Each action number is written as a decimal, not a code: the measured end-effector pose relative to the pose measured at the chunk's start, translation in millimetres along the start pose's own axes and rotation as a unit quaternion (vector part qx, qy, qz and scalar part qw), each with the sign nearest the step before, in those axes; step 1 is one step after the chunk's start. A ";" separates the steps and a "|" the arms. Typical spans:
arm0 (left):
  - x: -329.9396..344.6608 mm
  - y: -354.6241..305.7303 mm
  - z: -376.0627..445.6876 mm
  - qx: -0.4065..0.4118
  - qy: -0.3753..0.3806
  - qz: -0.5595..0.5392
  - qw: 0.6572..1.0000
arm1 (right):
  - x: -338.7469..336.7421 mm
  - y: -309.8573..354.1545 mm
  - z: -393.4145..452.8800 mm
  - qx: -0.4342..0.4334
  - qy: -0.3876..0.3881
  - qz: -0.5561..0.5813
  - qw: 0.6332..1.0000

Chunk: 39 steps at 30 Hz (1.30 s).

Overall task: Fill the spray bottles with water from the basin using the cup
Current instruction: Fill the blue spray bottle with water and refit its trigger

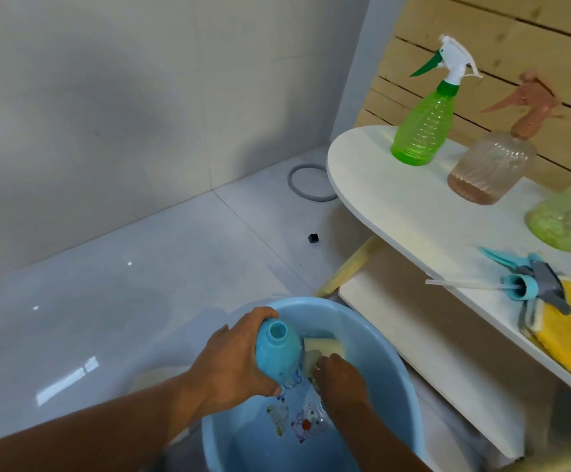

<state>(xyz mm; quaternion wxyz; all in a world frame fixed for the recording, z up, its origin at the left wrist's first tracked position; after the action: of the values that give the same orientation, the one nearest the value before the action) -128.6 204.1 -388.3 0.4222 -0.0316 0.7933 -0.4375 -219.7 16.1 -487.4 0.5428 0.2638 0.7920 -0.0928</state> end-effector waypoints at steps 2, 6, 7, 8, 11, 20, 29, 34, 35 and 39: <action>-0.9 -0.4 1.9 0.002 -0.004 0.001 1.000 | 9.4 10.3 3.4 0.001 0.010 0.035 0.999; -2.8 -4.4 3.9 0.011 -0.007 -0.004 1.000 | 15.5 23.5 3.2 0.017 0.012 0.137 0.990; -3.8 -5.1 4.1 0.014 -0.008 -0.005 1.000 | 17.2 22.6 3.9 0.016 0.008 0.169 0.985; -4.5 -5.5 4.2 0.015 -0.008 -0.004 1.000 | 16.3 19.7 3.4 0.022 0.001 0.208 0.978; -7.0 -5.9 2.5 0.019 -0.005 0.008 1.000 | 6.1 1.6 -2.1 0.069 -0.020 0.343 0.936; -11.6 -6.6 -12.6 0.019 0.019 0.069 0.997 | -60.6 -35.6 -51.4 0.113 -0.094 0.548 0.823; -17.1 -24.7 -27.5 0.019 0.015 0.096 0.995 | -159.2 -27.8 -112.7 0.053 -0.180 0.562 0.806; -15.1 -34.7 -30.2 0.025 0.019 0.101 0.994 | -207.0 -12.3 -145.4 0.017 -0.220 0.532 0.817; -14.7 -36.5 -30.0 0.027 0.018 0.099 0.995 | -216.0 -8.8 -152.5 0.006 -0.228 0.525 0.820; -14.2 -43.6 -28.4 0.037 0.014 0.091 0.995 | -238.9 2.4 -173.6 -0.039 -0.250 0.486 0.837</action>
<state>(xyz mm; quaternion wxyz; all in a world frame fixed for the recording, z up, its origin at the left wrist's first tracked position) -153.2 202.2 -340.4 0.4498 0.0628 0.7819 -0.4270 -294.3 17.6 -201.7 0.7072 0.5613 0.4025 0.1507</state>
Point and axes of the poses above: each hand's wrist, its own z-axis towards the middle knuckle, its own x-axis out of the palm, y = z × x, the point moved 9 cm from there along z, towards the middle knuckle, and after that the axes turned 3 degrees about z, right-handed, at the moved point
